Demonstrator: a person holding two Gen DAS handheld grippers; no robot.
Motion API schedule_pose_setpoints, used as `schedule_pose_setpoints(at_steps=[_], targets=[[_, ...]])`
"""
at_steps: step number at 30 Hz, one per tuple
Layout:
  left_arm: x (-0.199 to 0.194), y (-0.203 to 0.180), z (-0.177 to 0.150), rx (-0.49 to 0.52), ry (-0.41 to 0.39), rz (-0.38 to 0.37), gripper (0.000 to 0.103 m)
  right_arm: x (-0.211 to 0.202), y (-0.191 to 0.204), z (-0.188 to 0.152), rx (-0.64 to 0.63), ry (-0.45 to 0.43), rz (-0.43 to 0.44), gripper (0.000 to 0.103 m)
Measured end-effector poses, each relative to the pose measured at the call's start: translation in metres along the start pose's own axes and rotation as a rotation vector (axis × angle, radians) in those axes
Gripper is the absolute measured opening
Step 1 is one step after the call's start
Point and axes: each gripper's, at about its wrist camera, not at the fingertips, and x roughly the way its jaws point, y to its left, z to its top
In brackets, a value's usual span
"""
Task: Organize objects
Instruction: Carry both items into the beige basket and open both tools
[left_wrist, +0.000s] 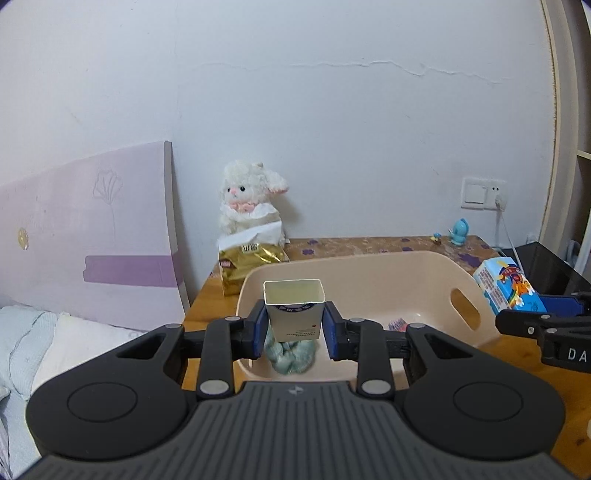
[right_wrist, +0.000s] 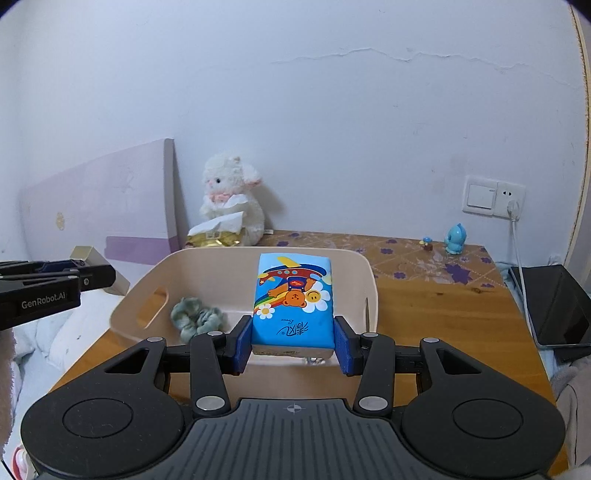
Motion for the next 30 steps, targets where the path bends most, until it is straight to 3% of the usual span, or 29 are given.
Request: schedule_pose_setpoints(at_steps=[9, 18, 23, 28, 30], targets=[[0.057, -0.014, 0.011, 0.026, 0.047, 0.009, 0.033, 0.045, 0.000, 0.011, 0.017, 0.040, -0.029, 0.042], [0.114, -0.028, -0.003, 0.063, 0.173, 0.043, 0.034, 0.092, 0.005, 0.006, -0.031, 0.131, -0.072, 0.042], [0.134, -0.032, -0.015, 0.085, 0.267, 0.053, 0.034, 0.114, 0.008, -0.001, -0.072, 0.206, -0.089, 0.042], [0.136, -0.034, -0.022, 0.102, 0.303, 0.063, 0.034, 0.119, 0.007, -0.006, -0.073, 0.225, -0.089, 0.043], [0.131, -0.034, -0.022, 0.107, 0.287, 0.061, 0.035, 0.115, 0.006, -0.006, -0.067, 0.219, -0.087, 0.053]])
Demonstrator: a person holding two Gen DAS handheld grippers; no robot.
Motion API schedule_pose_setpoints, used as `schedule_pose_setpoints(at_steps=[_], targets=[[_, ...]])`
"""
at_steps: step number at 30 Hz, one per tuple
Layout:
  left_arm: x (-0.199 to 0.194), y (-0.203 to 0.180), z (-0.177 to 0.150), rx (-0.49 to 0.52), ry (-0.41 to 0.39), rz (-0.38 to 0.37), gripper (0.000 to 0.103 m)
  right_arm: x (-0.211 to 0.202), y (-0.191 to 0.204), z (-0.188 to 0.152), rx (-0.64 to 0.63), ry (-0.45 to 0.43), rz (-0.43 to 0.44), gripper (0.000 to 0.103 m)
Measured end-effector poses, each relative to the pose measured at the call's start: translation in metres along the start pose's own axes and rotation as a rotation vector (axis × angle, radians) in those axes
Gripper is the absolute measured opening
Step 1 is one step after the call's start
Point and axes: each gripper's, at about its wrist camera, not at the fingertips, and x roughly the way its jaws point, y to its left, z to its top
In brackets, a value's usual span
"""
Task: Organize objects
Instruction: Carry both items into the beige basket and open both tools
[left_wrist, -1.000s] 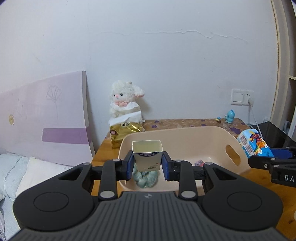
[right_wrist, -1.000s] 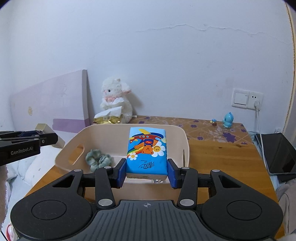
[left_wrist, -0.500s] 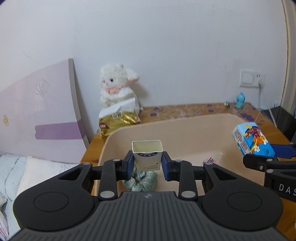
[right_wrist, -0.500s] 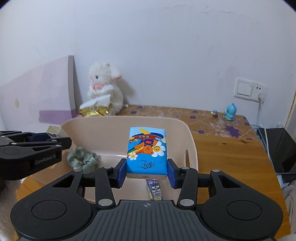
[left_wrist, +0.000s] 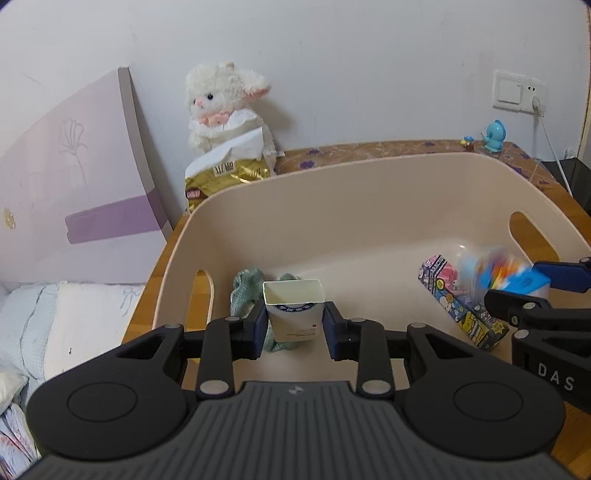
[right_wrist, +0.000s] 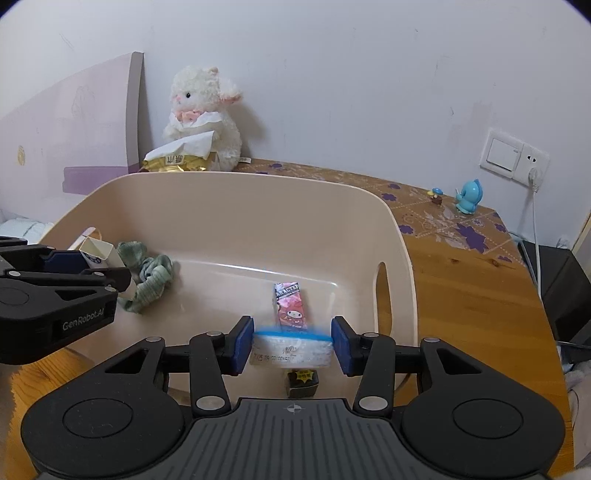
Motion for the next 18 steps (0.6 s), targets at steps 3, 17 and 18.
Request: schedule_pose_setpoints(at_steps=[3, 17, 18], targets=[[-0.011, 0.001, 0.002, 0.004, -0.031, -0.005, 0.059, -0.010, -0.003, 0.001, 0.024, -0.029, 0.007, 0.060], [-0.080, 0.007, -0.010, -0.010, -0.141, 0.020, 0.085, -0.079, -0.018, -0.009, 0.051, -0.122, 0.043, 0.091], [-0.084, 0.007, -0.012, -0.011, -0.144, 0.020, 0.086, -0.082, -0.019, -0.012, 0.049, -0.121, 0.049, 0.095]])
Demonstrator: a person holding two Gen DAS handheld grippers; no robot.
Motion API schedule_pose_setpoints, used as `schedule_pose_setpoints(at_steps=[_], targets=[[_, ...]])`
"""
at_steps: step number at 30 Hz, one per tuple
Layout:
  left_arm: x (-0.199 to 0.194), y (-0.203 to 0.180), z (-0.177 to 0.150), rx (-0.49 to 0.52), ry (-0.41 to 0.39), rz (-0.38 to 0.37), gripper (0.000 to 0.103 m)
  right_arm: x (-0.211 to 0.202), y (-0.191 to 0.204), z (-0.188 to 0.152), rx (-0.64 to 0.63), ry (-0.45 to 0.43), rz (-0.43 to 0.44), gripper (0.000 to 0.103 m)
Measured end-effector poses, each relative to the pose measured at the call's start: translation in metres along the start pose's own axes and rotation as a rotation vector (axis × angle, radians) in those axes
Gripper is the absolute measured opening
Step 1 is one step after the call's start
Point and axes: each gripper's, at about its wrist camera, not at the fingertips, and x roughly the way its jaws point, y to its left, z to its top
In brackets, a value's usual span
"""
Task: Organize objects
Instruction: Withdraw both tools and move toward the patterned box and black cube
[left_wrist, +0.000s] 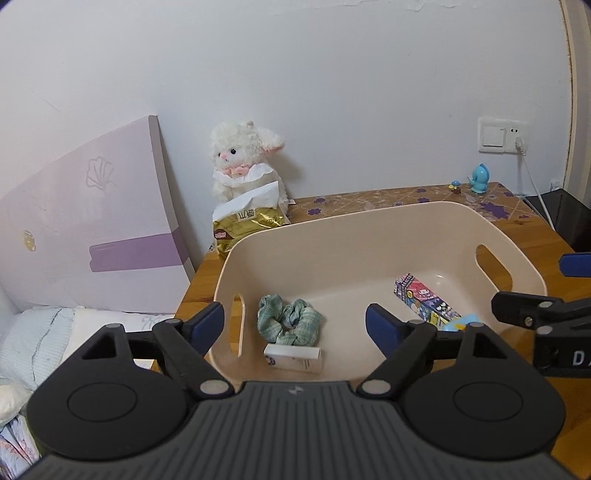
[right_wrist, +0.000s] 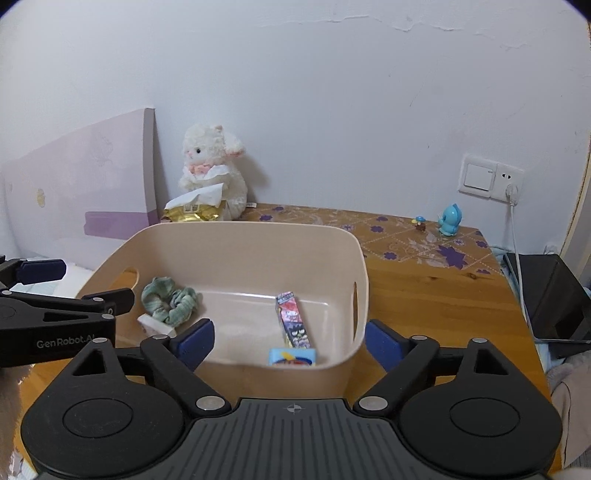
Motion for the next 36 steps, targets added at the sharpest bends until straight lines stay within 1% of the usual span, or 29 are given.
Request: schedule_pose_setpoints(at_steps=[2, 4, 7, 16, 19, 27, 31, 36], targets=[[-0.009, 0.000, -0.004, -0.002, -0.004, -0.002, 0.087, -0.007, -0.002, -0.004, 0.000, -0.001, 0.009, 0.099], [-0.016, 0.000, -0.008, 0.000, -0.004, -0.002, 0.087, -0.013, -0.003, -0.008, -0.002, 0.005, 0.015, 0.099], [-0.025, 0.000, -0.014, 0.000, 0.014, 0.003, 0.091, -0.018, -0.003, -0.015, -0.018, 0.021, 0.022, 0.100], [-0.036, -0.005, -0.042, -0.004, 0.077, -0.012, 0.091, -0.024, -0.002, -0.046, -0.058, 0.086, 0.027, 0.102], [-0.033, -0.010, -0.052, -0.004, 0.104, -0.025, 0.091, -0.020, -0.005, -0.058, -0.064, 0.117, 0.032, 0.103], [-0.017, -0.033, -0.077, -0.004, 0.183, -0.075, 0.091, -0.006, -0.010, -0.086, -0.054, 0.190, 0.006, 0.103], [-0.002, -0.041, -0.089, -0.007, 0.240, -0.105, 0.091, -0.001, -0.014, -0.095, -0.050, 0.214, -0.008, 0.103], [0.013, -0.046, -0.099, -0.039, 0.298, -0.155, 0.091, 0.006, -0.022, -0.101, -0.054, 0.241, -0.040, 0.103]])
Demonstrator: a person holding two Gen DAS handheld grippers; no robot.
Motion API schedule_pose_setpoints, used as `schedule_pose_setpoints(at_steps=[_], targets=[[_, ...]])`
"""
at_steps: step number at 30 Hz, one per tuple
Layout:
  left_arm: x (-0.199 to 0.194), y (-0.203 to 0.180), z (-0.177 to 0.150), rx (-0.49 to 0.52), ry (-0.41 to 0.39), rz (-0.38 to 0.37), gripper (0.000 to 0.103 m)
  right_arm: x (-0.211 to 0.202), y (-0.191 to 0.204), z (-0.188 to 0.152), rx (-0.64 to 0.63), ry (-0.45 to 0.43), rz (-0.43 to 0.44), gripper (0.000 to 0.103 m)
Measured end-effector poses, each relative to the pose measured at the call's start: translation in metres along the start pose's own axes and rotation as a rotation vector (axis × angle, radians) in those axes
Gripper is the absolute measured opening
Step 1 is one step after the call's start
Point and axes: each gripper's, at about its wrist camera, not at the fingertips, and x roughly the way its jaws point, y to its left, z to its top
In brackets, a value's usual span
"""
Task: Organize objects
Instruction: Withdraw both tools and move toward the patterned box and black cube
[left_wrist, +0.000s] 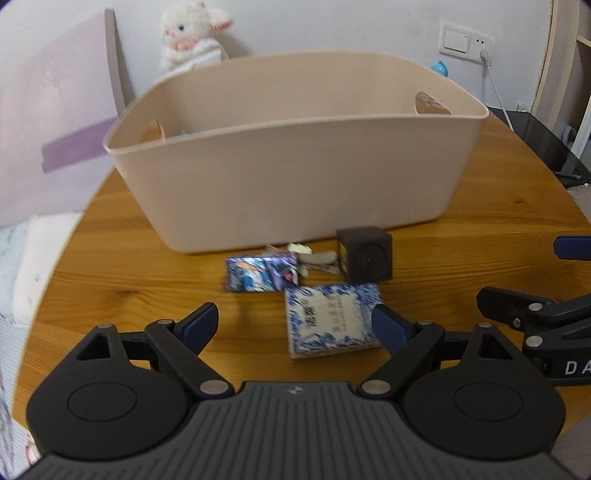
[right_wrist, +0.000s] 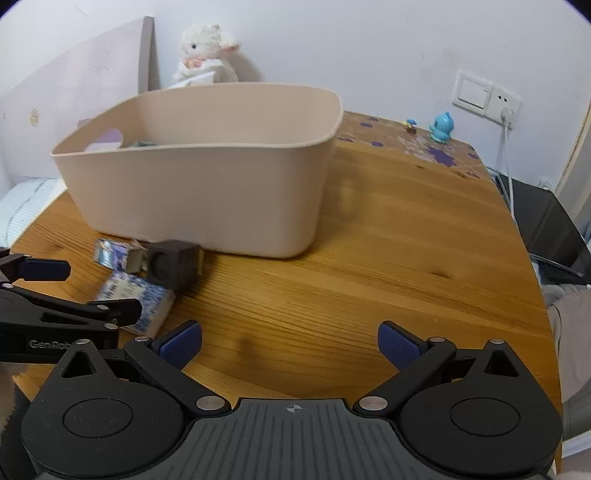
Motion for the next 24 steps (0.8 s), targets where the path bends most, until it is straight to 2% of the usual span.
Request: schedule_pose_setpoints(at_steps=[8, 15, 24], targets=[[0.013, -0.004, -0.003, -0.013, 0.032, -0.051, 0.091, 0.011, -0.003, -0.003, 0.014, 0.020, -0.028, 0.103], [0.025, 0.000, -0.008, -0.011, 0.055, -0.014, 0.091, 0.021, 0.008, -0.002, 0.014, 0.026, -0.019, 0.103], [0.026, 0.029, -0.008, -0.031, 0.046, -0.020, 0.091, 0.030, 0.034, 0.006, 0.037, 0.006, 0.046, 0.103]])
